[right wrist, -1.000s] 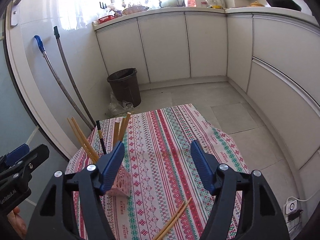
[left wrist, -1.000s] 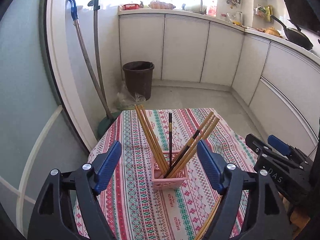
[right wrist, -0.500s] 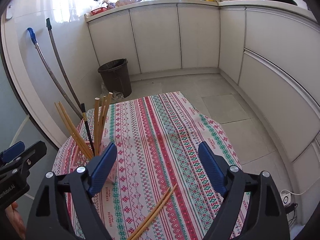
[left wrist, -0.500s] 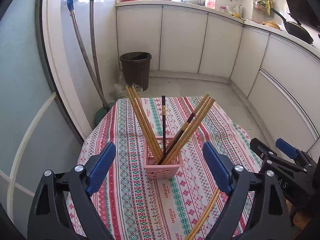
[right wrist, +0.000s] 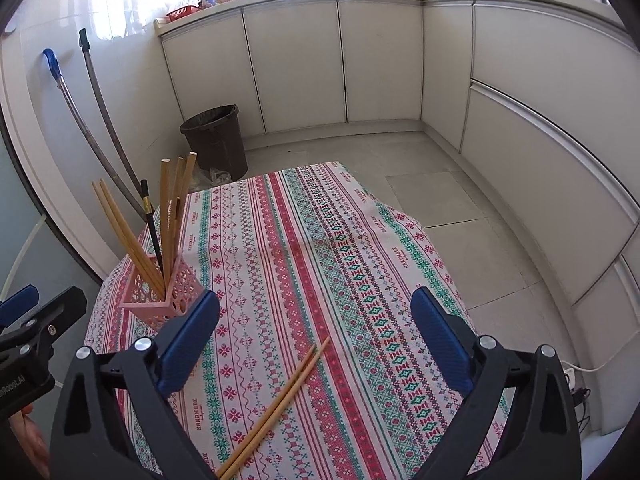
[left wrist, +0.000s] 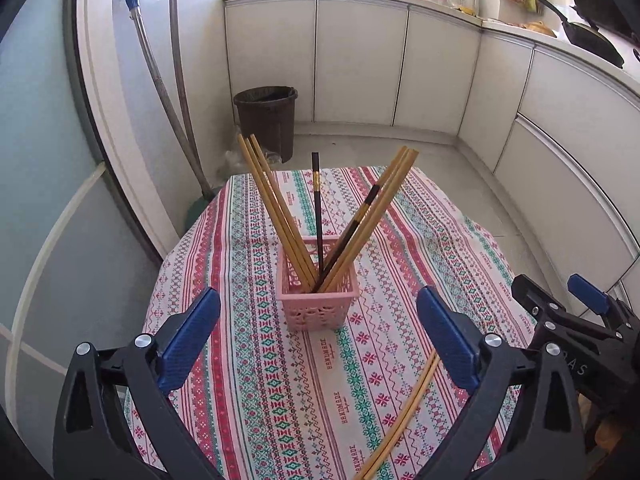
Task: Organize utensils
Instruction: 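Withdraw both grippers and reach toward the last sticks on the cloth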
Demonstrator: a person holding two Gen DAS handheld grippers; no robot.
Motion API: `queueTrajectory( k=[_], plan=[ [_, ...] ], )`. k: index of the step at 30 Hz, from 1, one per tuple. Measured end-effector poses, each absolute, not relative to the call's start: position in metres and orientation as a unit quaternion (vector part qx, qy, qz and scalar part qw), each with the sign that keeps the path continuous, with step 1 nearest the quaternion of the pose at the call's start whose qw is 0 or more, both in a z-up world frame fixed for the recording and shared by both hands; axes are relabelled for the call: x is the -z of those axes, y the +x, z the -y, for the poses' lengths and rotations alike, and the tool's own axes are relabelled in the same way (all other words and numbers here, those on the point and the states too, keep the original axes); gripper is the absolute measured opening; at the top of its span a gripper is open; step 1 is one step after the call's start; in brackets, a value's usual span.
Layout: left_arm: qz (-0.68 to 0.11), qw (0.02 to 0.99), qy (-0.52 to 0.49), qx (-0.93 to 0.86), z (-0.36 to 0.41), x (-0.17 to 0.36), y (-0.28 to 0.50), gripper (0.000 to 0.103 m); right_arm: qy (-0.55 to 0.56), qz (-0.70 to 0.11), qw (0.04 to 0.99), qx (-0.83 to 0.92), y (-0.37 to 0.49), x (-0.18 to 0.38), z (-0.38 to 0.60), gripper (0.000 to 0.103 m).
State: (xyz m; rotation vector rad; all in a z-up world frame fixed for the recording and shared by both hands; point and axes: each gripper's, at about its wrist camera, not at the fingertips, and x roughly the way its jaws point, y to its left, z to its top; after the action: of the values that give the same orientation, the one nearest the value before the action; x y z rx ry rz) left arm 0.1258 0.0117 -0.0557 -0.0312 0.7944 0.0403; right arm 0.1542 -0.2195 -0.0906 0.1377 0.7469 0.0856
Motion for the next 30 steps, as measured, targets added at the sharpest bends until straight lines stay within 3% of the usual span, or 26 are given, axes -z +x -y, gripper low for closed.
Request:
queueTrajectory(
  k=[9, 18, 25, 28, 30],
  plan=[
    [-0.428, 0.903, -0.016, -0.001, -0.004, 0.077, 0.134, 0.096, 0.073, -0.399, 0.913, -0.039, 0.147, 0.110, 0.238, 0.096],
    [-0.552, 0.830, 0.001, 0.082, 0.047, 0.143, 0.167, 0.096, 0.243, -0.500, 0.831, -0.029, 0.145, 0.157, 0.306, 0.097],
    [-0.607, 0.787, 0.016, 0.104, 0.094, 0.186, 0.208, 0.096, 0.286, -0.489, 0.824, 0.003, 0.140, 0.163, 0.341, 0.096],
    [-0.622, 0.777, 0.011, 0.096, 0.101, 0.197, 0.225, 0.091, 0.309, -0.496, 0.811, 0.002, 0.142, 0.169, 0.355, 0.096],
    [-0.632, 0.769, 0.007, 0.096, 0.102, 0.201, 0.233, 0.081, 0.332, -0.504, 0.797, 0.000, 0.144, 0.175, 0.365, 0.096]
  ],
)
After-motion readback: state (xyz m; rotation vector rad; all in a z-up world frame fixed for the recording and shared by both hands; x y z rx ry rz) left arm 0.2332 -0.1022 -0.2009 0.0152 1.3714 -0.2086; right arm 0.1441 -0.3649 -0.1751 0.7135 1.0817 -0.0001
